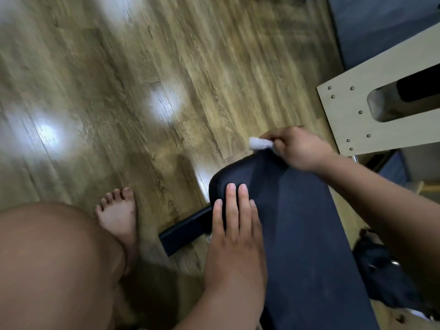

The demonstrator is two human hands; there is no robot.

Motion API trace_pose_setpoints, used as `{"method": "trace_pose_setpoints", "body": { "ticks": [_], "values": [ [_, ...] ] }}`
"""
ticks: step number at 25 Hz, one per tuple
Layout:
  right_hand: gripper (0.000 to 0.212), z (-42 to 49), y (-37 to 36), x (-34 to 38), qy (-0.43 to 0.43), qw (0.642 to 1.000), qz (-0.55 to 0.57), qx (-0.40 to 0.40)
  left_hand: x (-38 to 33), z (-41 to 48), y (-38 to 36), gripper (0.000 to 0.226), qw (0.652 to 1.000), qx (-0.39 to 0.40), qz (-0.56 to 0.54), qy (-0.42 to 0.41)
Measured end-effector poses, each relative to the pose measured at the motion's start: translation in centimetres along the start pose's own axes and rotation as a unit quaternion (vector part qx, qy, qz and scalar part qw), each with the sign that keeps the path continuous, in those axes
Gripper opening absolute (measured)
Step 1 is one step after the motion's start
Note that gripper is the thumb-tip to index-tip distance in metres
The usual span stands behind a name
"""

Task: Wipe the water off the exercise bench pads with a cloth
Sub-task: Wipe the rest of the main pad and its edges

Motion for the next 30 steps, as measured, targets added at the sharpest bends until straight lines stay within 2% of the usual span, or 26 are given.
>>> {"method": "trace_pose_setpoints", "body": {
  "ticks": [1,2,3,4,5,6,7,8,9,10,12,13,14,15,16,17,18,19,20,22,25,28,30],
  "values": [
    [0.038,0.7,0.2,-1.6,-0.049,0.998,-0.046,-0.012,0.3,0.1,-0.8,0.062,0.996,-0.049,-0.081,-0.006],
    [0.034,1.2,-0.1,-1.6,-0.064,0.995,-0.068,-0.020,-2.7,-0.3,1.6,0.062,0.992,-0.040,-0.117,0.010],
    [0.031,1.7,-0.9,-0.1,-0.043,0.997,-0.064,-0.028,-2.2,-0.1,0.9,0.062,0.999,-0.006,-0.041,0.004],
    [0.030,1.6,-1.5,2.2,-0.014,0.999,-0.028,-0.027,2.5,1.9,-6.1,0.063,0.999,0.011,-0.030,0.037],
    [0.031,1.2,-2.1,4.9,0.020,0.999,0.021,-0.023,7.0,3.2,-14.4,0.069,0.993,-0.052,-0.046,0.091],
    [0.033,0.4,-2.6,7.4,0.061,0.996,0.065,-0.014,12.8,4.5,-21.6,0.077,0.985,-0.084,-0.013,0.148],
    [0.033,-1.0,-2.7,9.5,0.107,0.990,0.090,-0.003,19.6,5.4,-27.5,0.079,0.954,-0.098,0.004,0.283],
    [0.032,-2.2,-2.5,10.5,0.149,0.986,0.080,-0.002,26.2,5.7,-33.9,0.067,0.937,-0.095,-0.002,0.336],
    [0.030,-2.5,-2.2,9.7,0.172,0.984,0.045,-0.017,29.8,6.5,-37.4,0.046,0.929,-0.174,-0.017,0.327],
    [0.029,-2.3,-1.8,7.6,0.164,0.986,0.011,-0.034,32.1,6.6,-36.9,0.030,0.917,-0.219,-0.044,0.330],
    [0.030,-0.1,-1.5,0.1,0.063,0.993,-0.049,-0.081,26.9,3.3,-26.4,0.023,0.893,-0.240,-0.199,0.323],
    [0.033,0.6,-1.3,-3.9,-0.020,0.993,-0.051,-0.103,27.1,3.1,-25.0,0.020,0.897,-0.221,-0.153,0.350],
    [0.038,0.8,-1.4,-7.5,-0.098,0.987,-0.034,-0.121,26.6,3.2,-25.8,0.018,0.910,-0.222,-0.059,0.346],
    [0.043,0.5,-1.8,-10.1,-0.161,0.976,-0.001,-0.147,24.4,3.3,-22.2,0.022,0.892,-0.260,-0.046,0.368],
    [0.044,-0.2,-2.3,-11.5,-0.206,0.962,0.046,-0.170,21.2,2.5,-17.2,0.029,0.889,-0.293,-0.029,0.350],
    [0.042,-0.9,-2.9,-12.2,-0.233,0.950,0.092,-0.185,15.7,2.6,-12.4,0.038,0.914,-0.309,-0.061,0.255],
    [0.041,-1.2,-3.4,-12.2,-0.241,0.942,0.138,-0.186,8.8,2.4,-8.1,0.051,0.948,-0.290,-0.090,0.092],
    [0.040,-1.3,-3.7,-12.1,-0.241,0.937,0.174,-0.184,2.3,1.4,-4.3,0.063,0.961,-0.267,-0.066,-0.027],
    [0.038,-1.7,-3.5,-12.0,-0.241,0.932,0.203,-0.177,-2.1,1.1,-1.7,0.069,0.957,-0.257,-0.077,-0.113],
    [0.036,-1.5,-4.0,-13.4,-0.241,0.931,0.229,-0.147,-5.8,1.5,-1.4,0.068,0.951,-0.272,-0.005,-0.150],
    [0.033,-2.3,-4.3,-14.8,-0.251,0.927,0.249,-0.121,-8.5,5.9,-3.5,0.067,0.963,-0.186,0.054,-0.188],
    [0.032,-8.7,-6.9,-17.8,-0.243,0.937,0.236,-0.090,-12.8,9.1,-5.6,0.068,0.956,-0.136,0.137,-0.219],
    [0.034,-13.5,-8.2,-19.6,-0.280,0.904,0.314,-0.073,-12.3,10.3,-6.8,0.068,0.959,-0.132,0.159,-0.196]
  ]
}}
Point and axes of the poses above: each hand's wrist, its own z-axis towards the middle knuckle, its own y-axis out of the back of the hand, x = y × z, the point moved 4 cm from there along z, towards the middle knuckle, and after that the axes turned 9 degrees about -x, right-handed, at the moved point
